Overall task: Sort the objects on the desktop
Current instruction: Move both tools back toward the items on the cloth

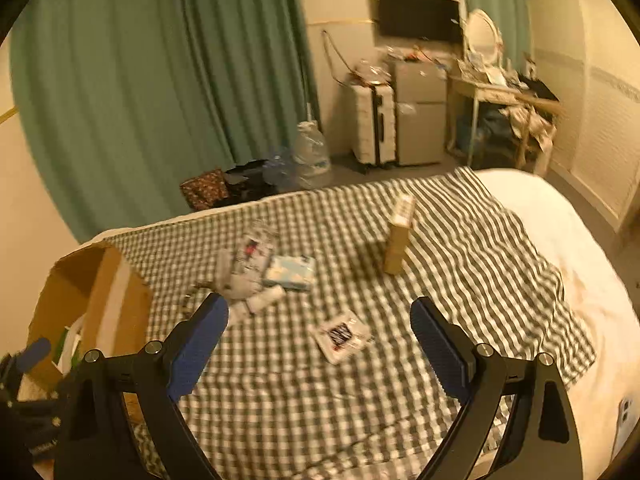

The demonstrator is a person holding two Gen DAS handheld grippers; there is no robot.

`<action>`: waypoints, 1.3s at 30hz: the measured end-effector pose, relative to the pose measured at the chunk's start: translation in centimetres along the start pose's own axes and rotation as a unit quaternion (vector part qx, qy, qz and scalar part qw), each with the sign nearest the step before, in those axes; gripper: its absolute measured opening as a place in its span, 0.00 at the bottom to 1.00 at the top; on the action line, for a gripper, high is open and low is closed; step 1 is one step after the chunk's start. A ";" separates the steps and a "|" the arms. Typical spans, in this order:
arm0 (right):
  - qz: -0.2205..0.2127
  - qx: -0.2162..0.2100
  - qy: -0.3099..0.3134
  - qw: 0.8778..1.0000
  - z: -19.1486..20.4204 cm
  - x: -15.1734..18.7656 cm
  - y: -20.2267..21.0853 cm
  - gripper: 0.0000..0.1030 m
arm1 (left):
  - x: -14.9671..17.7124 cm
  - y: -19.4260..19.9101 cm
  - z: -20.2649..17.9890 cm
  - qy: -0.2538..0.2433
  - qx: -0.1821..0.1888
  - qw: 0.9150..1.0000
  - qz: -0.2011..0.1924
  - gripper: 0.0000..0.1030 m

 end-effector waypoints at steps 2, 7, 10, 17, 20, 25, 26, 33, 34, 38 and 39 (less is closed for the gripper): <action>0.004 0.001 -0.004 1.000 -1.6 0.7 -0.3 0.90 | 0.7 -1.2 -1.5 0.005 0.000 1.000 0.011 1.00; 0.018 0.016 0.000 1.000 -4.8 3.0 -2.2 0.90 | 2.1 -4.6 -4.5 -0.008 -0.007 1.000 0.027 1.00; 0.034 0.025 -0.008 0.999 -6.7 4.4 -4.1 0.90 | 2.2 -6.8 -6.3 -0.020 -0.014 0.999 0.021 1.00; 0.034 0.039 -0.008 0.999 -9.5 3.9 -7.8 0.90 | 1.9 -13.3 -9.9 -0.042 -0.031 0.998 0.043 1.00; 0.031 0.045 -0.002 0.999 -10.4 3.2 -9.7 0.90 | 1.6 -15.7 -10.5 -0.039 -0.033 0.997 0.053 1.00; 0.035 0.053 -0.007 0.998 -12.1 2.2 -13.1 0.90 | 0.6 -18.9 -11.3 -0.044 -0.040 0.997 0.049 1.00; 0.035 0.052 -0.011 0.998 -12.3 1.9 -13.7 0.90 | 0.4 -19.3 -11.4 -0.047 -0.042 0.997 0.047 1.00; 0.023 0.064 -0.004 0.998 -13.5 -0.7 -17.6 0.90 | -0.9 -22.0 -12.1 -0.058 -0.041 0.997 0.029 1.00; 0.022 0.064 -0.006 0.998 -13.5 -1.0 -17.9 0.90 | -0.9 -22.2 -12.2 -0.061 -0.041 0.997 0.026 0.99; 0.018 0.064 -0.014 0.998 -14.2 -2.0 -19.3 0.90 | -0.5 -23.7 -12.8 -0.080 -0.029 0.996 0.039 0.91; 0.016 0.063 -0.015 0.998 -14.4 -2.3 -19.6 0.90 | -0.5 -23.8 -12.9 -0.078 -0.024 0.996 0.038 0.90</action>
Point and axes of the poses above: each gripper's, at about its wrist camera, not at the fingertips, and y roughly against the way its jaws point, z to its left, x to its underside, the point moved 7 cm from there along -y, roughly the way its jaws point, and after that the axes turned 14 degrees about -x, right-handed, at the moved point
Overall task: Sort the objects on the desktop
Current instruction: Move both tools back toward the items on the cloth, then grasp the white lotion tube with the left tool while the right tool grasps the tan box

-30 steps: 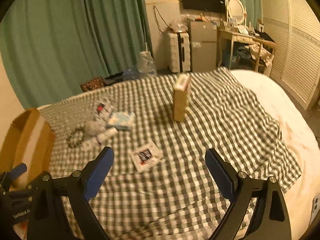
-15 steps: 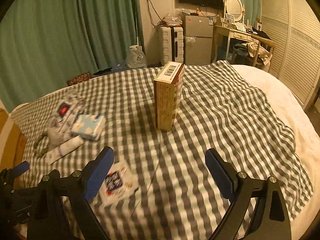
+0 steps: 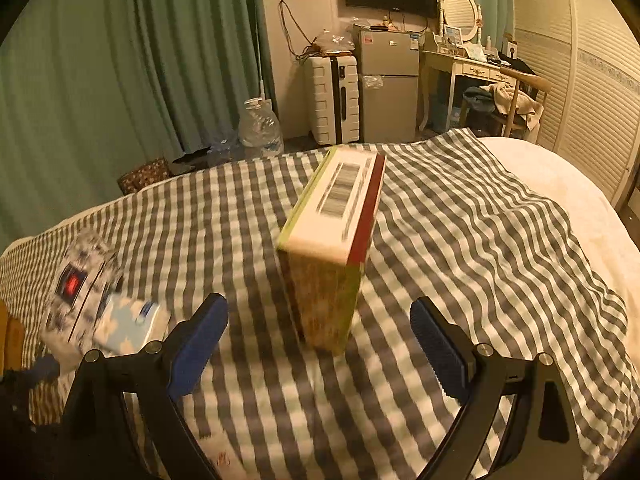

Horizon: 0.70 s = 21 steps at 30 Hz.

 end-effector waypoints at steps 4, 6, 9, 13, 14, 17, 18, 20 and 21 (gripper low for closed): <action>-0.007 0.001 -0.006 1.000 -0.4 -1.3 -0.9 0.89 | 0.0 0.2 -0.5 -0.019 0.029 0.999 -0.014 0.72; 0.001 -0.002 -0.005 1.000 -0.6 -1.6 -1.5 0.77 | 0.2 0.8 -1.2 -0.057 0.057 0.997 -0.013 0.43; 0.030 -0.014 0.002 0.999 -1.2 -1.4 -2.4 0.39 | 0.6 1.6 -1.7 -0.098 0.065 0.993 -0.007 0.29; 0.030 -0.024 -0.011 0.999 -2.2 -1.1 -1.8 0.31 | 1.1 2.2 -1.3 -0.095 0.073 0.993 0.005 0.24; 0.030 -0.025 -0.011 0.999 -2.3 -0.9 -1.6 0.31 | 1.2 2.4 -1.1 -0.091 0.076 0.993 0.008 0.24; 0.029 -0.022 -0.004 0.999 -2.1 -0.5 -0.6 0.31 | 1.7 3.4 -0.3 -0.074 0.081 0.994 0.014 0.24; 0.030 -0.022 -0.003 0.999 -2.0 -0.4 -0.4 0.31 | 1.8 3.7 -0.2 -0.070 0.081 0.994 0.017 0.24; 0.032 -0.024 -0.002 0.999 -1.6 0.0 0.2 0.31 | 1.9 4.7 0.0 -0.063 0.083 0.994 0.021 0.24; 0.034 -0.024 -0.001 0.999 -1.4 0.1 0.6 0.31 | 2.1 5.1 0.1 -0.061 0.083 0.994 0.021 0.24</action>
Point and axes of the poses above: each gripper's, at about its wrist camera, not at the fingertips, and y roughly against the way its jaws point, z to its left, x to its underside, the point moved 7 cm from there along -y, roughly the way its jaws point, and after that the axes turned 14 degrees about -x, right-handed, at the moved point
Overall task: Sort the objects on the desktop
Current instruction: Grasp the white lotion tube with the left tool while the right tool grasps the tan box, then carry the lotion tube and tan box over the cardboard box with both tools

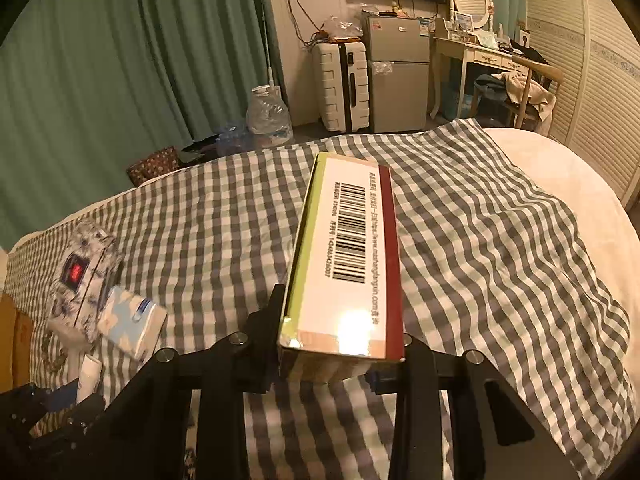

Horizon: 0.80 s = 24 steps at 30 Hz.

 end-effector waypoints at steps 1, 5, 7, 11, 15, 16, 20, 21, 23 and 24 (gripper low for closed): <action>0.002 0.000 0.001 1.000 0.1 0.2 0.3 0.31 | 0.0 0.4 0.1 0.002 -0.001 1.000 -0.001 0.24; 0.021 -0.009 -0.003 1.000 0.9 1.6 1.9 0.31 | -0.1 2.1 0.4 0.007 0.001 1.000 -0.006 0.24; 0.026 -0.012 0.005 1.000 1.6 2.2 3.1 0.31 | 0.1 3.0 0.8 0.017 0.007 1.000 -0.006 0.24; 0.022 -0.025 0.011 0.999 3.1 3.0 5.7 0.31 | 0.2 5.6 1.4 0.032 0.012 0.999 -0.010 0.24; 0.017 -0.044 0.012 0.999 4.9 3.7 9.0 0.31 | 0.4 9.0 1.6 0.018 0.009 0.999 -0.025 0.24; 0.016 -0.049 0.014 0.999 5.4 3.8 9.6 0.31 | 0.3 9.4 1.6 0.017 0.009 0.999 -0.027 0.24; 0.005 -0.063 0.030 0.998 7.6 3.9 12.7 0.31 | 0.3 12.4 2.4 0.019 0.003 0.999 -0.036 0.24; 0.002 -0.071 0.031 0.997 8.2 4.0 13.6 0.31 | 0.4 13.2 2.6 0.020 0.003 0.999 -0.039 0.24; 0.001 -0.078 0.034 0.996 9.4 4.5 15.2 0.31 | 0.6 14.9 3.1 0.023 0.002 0.999 -0.040 0.24; 0.002 -0.080 0.037 0.996 9.9 4.7 15.8 0.31 | 0.6 15.3 3.3 0.025 0.002 0.999 -0.040 0.24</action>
Point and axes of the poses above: each gripper's, at about its wrist camera, not at the fingertips, and y roughly against the way its jaws point, z to its left, x to its underside, the point moved 7 cm from there along -y, roughly the way its jaws point, and after that the axes turned 14 degrees about -x, right-handed, at the moved point
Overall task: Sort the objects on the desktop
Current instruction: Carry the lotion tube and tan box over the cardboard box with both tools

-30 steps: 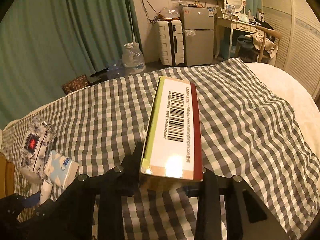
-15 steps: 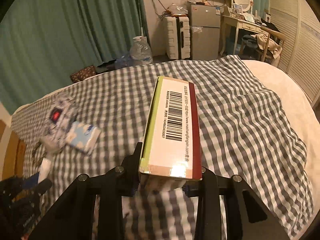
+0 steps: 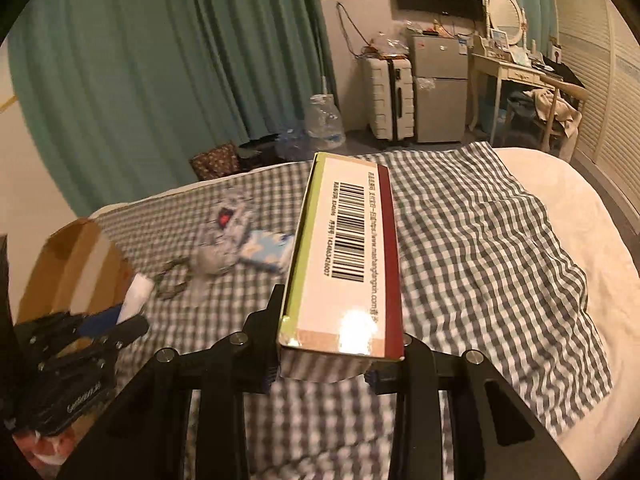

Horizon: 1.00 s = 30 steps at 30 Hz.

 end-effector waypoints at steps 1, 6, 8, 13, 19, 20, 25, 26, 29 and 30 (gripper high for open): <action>0.001 -0.003 0.004 1.000 0.7 0.3 0.5 0.31 | 0.1 0.5 0.2 0.002 0.002 1.000 0.001 0.24; 0.001 -0.017 0.029 0.999 4.7 1.1 3.1 0.31 | 0.2 3.6 2.1 0.010 -0.004 1.000 0.003 0.24; -0.007 -0.019 0.047 0.999 6.6 1.0 4.3 0.31 | 0.1 5.0 3.6 0.011 -0.013 1.000 -0.004 0.24; -0.018 -0.030 0.086 0.996 11.0 0.4 6.1 0.31 | 0.0 7.2 8.4 0.050 -0.019 0.999 -0.005 0.24; -0.025 -0.047 0.122 0.991 16.2 -0.3 6.6 0.31 | 0.8 9.0 14.0 0.089 -0.042 0.995 -0.012 0.24; -0.026 -0.049 0.127 0.990 17.0 -0.4 6.6 0.31 | 0.8 9.3 14.9 0.096 -0.042 0.994 -0.017 0.24; -0.020 -0.065 0.153 0.986 21.5 -0.3 5.9 0.31 | 1.5 10.2 19.0 0.114 -0.066 0.991 -0.030 0.24; -0.018 -0.068 0.157 0.985 22.3 -0.3 5.6 0.31 | 1.7 10.3 19.6 0.121 -0.065 0.990 -0.031 0.24; -0.011 -0.078 0.172 0.982 24.7 0.1 4.8 0.31 | 2.5 10.2 22.5 0.149 -0.063 0.986 -0.029 0.24; -0.007 -0.081 0.179 0.980 25.5 0.4 4.4 0.31 | 2.8 10.0 23.2 0.154 -0.067 0.985 -0.028 0.24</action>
Point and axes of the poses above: each gripper's, at about its wrist camera, not at the fingertips, and y roughly against the way its jaws point, z to its left, x to its underside, the point moved 7 cm from there along -y, roughly the way its jaws point, and after that the axes turned 14 degrees about -x, right-handed, at the moved point
